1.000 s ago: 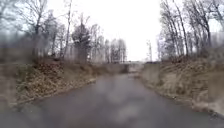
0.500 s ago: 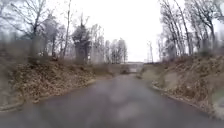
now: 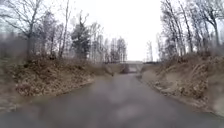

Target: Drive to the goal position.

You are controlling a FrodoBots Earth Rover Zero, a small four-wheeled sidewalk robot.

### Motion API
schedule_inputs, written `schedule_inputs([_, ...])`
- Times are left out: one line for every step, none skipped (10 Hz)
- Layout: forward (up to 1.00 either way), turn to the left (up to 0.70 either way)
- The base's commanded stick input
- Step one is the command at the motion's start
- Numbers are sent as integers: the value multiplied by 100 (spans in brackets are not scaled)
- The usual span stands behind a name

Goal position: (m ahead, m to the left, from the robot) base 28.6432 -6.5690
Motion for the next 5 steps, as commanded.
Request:
schedule_inputs([100, 0])
schedule_inputs([100, 0])
schedule_inputs([100, 0])
schedule_inputs([100, 0])
schedule_inputs([100, 0])
